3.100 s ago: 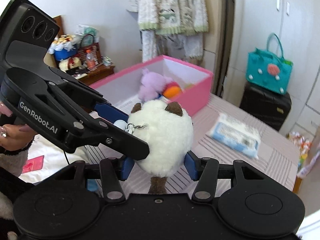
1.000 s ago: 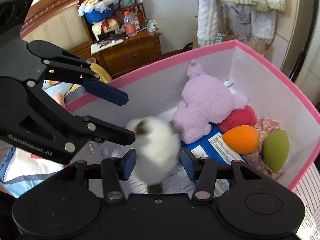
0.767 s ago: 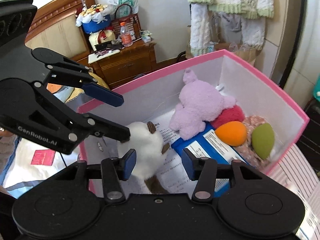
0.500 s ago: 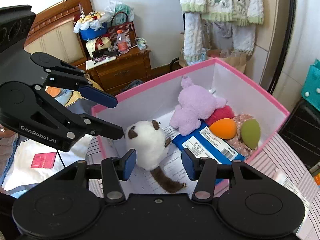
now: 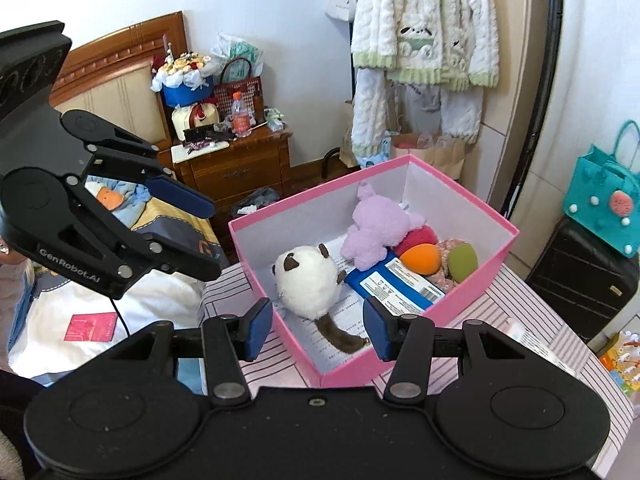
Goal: Organize soft objects
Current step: 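Withdraw both tools from the box toward the wet-wipes pack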
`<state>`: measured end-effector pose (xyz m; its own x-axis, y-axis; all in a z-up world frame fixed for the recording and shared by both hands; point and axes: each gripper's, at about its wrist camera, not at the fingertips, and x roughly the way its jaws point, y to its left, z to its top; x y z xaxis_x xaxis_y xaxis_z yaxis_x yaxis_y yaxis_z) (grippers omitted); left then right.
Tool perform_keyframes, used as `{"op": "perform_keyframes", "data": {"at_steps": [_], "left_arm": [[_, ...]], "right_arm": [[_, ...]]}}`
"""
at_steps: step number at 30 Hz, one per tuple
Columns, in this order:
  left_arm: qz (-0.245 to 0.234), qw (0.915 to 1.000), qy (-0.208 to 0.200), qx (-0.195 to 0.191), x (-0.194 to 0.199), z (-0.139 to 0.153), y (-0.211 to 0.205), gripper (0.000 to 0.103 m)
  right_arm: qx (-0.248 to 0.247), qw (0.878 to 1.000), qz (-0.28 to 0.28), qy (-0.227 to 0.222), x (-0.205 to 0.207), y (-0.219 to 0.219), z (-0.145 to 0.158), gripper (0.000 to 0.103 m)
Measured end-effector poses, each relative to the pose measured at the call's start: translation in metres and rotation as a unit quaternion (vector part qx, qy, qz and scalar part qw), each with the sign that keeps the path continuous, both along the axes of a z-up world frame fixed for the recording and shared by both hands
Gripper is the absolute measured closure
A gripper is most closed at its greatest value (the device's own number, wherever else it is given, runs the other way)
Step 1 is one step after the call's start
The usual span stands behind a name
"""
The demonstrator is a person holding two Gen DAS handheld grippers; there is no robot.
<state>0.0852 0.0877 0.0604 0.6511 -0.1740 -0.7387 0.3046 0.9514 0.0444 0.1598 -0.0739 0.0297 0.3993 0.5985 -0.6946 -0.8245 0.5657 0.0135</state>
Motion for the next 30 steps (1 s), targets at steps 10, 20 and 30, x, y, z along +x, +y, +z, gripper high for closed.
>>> {"op": "perform_keyframes", "data": {"at_steps": [10, 20, 30], "left_arm": [[-0.047, 0.9986, -0.019, -0.011, -0.033, 0.016, -0.026, 0.044], [-0.077, 0.996, -0.039, -0.024, -0.053, 0.007, -0.064, 0.033], [-0.113, 0.991, -0.057, -0.044, -0.045, -0.015, -0.114, 0.023]], "right_arm": [[0.001, 0.999, -0.031, -0.04, -0.04, -0.042, 0.015, 0.039], [0.015, 0.996, -0.057, -0.069, -0.081, -0.088, 0.014, 0.033], [0.031, 0.991, -0.107, -0.069, -0.094, -0.142, -0.001, 0.023]]}}
